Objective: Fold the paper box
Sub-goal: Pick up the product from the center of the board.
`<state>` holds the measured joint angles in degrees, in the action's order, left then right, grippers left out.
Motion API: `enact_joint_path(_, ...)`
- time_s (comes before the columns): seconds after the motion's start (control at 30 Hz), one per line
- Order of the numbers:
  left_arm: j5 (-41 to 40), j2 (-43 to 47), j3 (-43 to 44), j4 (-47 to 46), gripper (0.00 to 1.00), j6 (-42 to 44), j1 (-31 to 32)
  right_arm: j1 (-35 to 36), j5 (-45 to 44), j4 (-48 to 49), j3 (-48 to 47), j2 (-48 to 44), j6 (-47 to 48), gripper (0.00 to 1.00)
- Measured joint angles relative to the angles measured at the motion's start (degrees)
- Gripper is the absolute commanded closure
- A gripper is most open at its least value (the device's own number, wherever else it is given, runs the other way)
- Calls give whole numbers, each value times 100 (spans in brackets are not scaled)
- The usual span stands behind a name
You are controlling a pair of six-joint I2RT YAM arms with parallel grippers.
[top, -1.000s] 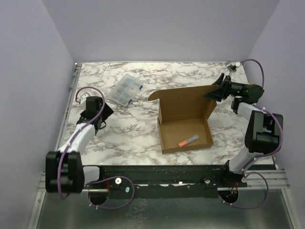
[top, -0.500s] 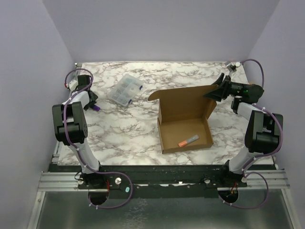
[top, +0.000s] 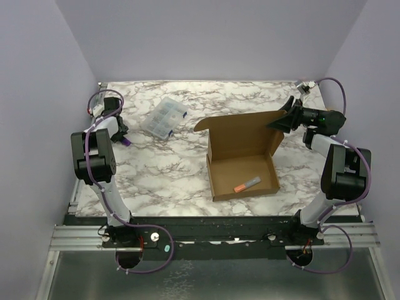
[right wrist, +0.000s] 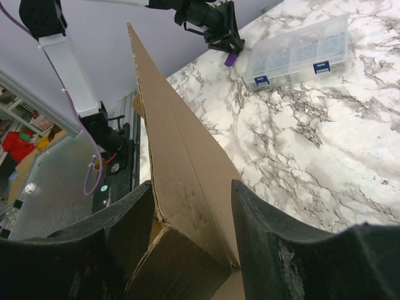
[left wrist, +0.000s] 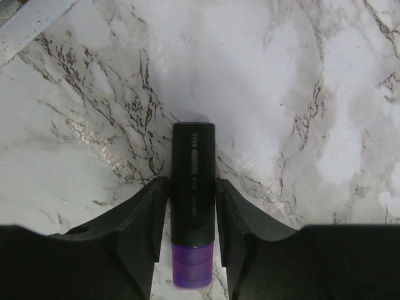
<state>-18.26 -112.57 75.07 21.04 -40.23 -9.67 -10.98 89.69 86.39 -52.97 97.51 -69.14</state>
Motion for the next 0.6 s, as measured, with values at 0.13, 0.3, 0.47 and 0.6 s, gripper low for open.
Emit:
enact_joint_path(0.13, 55, 168, -254, -155, 89, 11, -2, 0, 0, 0, 0, 0, 0, 44)
enact_joint_path(0.3, 407, 654, -798, -131, 92, 149, 52, 0, 0, 0, 0, 0, 0, 44)
enact_joint_path(0.47, 872, 1978, -1794, 188, 96, 205, 680, 0, -2, 0, 0, 0, 2, 44)
enact_joint_path(0.6, 1388, 3488, -2402, 175, 97, 184, 1740, 0, -2, 0, 0, 0, 2, 44)
